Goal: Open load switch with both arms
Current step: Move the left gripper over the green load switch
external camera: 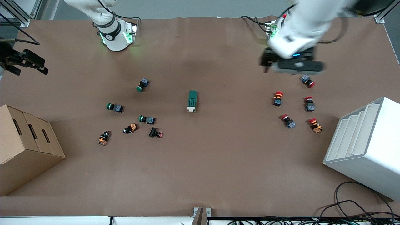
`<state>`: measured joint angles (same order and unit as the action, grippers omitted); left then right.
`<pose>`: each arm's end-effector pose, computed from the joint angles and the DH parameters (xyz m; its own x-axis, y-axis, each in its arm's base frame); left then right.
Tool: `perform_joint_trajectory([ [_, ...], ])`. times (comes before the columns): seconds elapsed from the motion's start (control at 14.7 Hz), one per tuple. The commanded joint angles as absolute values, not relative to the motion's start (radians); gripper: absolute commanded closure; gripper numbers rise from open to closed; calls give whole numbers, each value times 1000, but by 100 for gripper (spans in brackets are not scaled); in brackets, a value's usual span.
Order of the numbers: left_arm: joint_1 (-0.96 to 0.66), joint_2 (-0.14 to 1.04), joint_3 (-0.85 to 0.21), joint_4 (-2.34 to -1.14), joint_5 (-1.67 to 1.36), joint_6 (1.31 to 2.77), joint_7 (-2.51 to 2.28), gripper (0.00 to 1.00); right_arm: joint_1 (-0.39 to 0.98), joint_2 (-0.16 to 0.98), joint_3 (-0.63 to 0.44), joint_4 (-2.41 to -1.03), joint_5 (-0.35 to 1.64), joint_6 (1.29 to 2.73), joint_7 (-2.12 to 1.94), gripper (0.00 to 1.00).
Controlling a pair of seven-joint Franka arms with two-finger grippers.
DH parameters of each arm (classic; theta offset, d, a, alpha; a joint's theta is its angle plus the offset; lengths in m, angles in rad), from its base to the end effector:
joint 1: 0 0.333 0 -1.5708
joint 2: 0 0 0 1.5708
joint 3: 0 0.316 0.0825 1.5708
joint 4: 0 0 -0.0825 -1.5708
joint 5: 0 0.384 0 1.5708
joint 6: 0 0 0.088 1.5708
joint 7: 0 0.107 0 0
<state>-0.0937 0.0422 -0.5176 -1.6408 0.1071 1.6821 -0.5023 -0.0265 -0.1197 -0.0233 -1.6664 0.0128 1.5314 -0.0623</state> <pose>0.4784 -0.3161 0.5806 0.9916 -0.1214 0.0449 -0.1180 -0.9903 -0.0729 0.5118 -0.0249 0.6400 0.9998 0.0132 -0.0143 0.0130 -0.9998 -0.0165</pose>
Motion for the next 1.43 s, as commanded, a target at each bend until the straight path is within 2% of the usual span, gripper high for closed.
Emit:
perform_joint_trajectory([
  [0.0, -161, 84, -597, -1744, 250, 1811, -703, 0, -23, -144, -23, -1695, 11, 1551, -51, 0],
  [0.48, -509, 412, -606, -1773, 688, 1975, -1479, 0, -28, -143, -23, -1677, 11, 1539, -49, 0],
  [0.82, -630, 630, -606, -1756, 1097, 2032, -1964, 0, -46, -127, -25, -1637, 6, 1525, -61, 0],
  [0.95, -658, 688, -606, -1752, 1240, 2034, -2086, 0, -51, -103, -25, -1638, 11, 1526, -58, 0],
  [1.16, -686, 742, -604, -1761, 1405, 2034, -2190, 0, -38, 1, -23, -1622, -17, 1534, -61, 0],
  [1.36, -696, 779, -604, -1778, 1535, 2034, -2302, 0, -5, 6, -15, -1663, -6, 1536, 134, 0],
])
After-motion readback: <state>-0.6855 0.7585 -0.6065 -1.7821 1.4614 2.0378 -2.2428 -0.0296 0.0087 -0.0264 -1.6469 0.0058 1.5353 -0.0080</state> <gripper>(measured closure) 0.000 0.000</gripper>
